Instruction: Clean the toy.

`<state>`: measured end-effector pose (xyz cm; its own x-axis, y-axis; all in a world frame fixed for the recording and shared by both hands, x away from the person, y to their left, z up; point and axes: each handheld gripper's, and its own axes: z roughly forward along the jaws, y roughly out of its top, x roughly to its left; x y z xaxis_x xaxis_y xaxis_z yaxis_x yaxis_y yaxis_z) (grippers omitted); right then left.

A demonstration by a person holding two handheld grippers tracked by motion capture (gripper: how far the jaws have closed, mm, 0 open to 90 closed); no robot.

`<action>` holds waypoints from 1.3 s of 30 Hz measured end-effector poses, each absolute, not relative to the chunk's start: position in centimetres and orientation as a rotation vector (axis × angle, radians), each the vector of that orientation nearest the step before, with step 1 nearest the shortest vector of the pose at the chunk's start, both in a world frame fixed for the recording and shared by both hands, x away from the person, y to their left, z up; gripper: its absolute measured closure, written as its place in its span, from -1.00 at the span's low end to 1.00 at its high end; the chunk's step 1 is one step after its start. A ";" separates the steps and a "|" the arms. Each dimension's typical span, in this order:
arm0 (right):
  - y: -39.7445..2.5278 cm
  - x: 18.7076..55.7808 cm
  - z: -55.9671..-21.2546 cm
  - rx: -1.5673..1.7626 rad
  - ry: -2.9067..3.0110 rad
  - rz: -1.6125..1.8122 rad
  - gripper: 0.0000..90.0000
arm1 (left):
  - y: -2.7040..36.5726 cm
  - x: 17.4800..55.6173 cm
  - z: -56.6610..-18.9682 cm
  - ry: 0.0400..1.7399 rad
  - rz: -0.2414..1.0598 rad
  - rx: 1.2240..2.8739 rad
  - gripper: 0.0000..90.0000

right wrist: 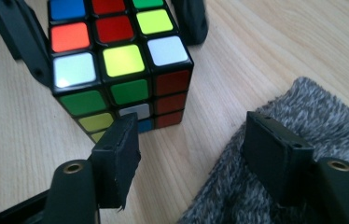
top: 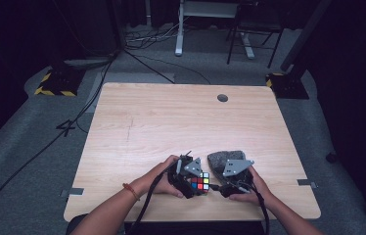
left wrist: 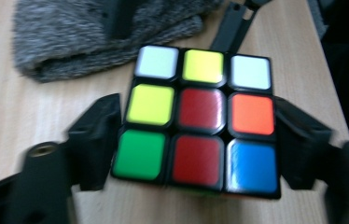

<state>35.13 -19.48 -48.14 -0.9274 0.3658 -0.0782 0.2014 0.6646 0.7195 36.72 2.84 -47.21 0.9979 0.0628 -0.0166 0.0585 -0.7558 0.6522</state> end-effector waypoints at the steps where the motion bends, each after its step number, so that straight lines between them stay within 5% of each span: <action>1: -19.5 35.1 -48.1 0.460 2.664 1.113 -0.19 | 2.7 36.7 -47.3 0.074 -0.005 2.429 -0.38; 39: -18.7 35.0 -45.2 0.485 2.521 1.290 0.05 | 2.1 36.0 -46.9 0.052 0.084 2.286 -0.29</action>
<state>35.00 -18.65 -45.16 -0.9081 0.4103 -0.0842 0.1717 0.5481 0.8186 36.01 2.09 -46.91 0.9969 0.0658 0.0439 0.0101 -0.6566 0.7542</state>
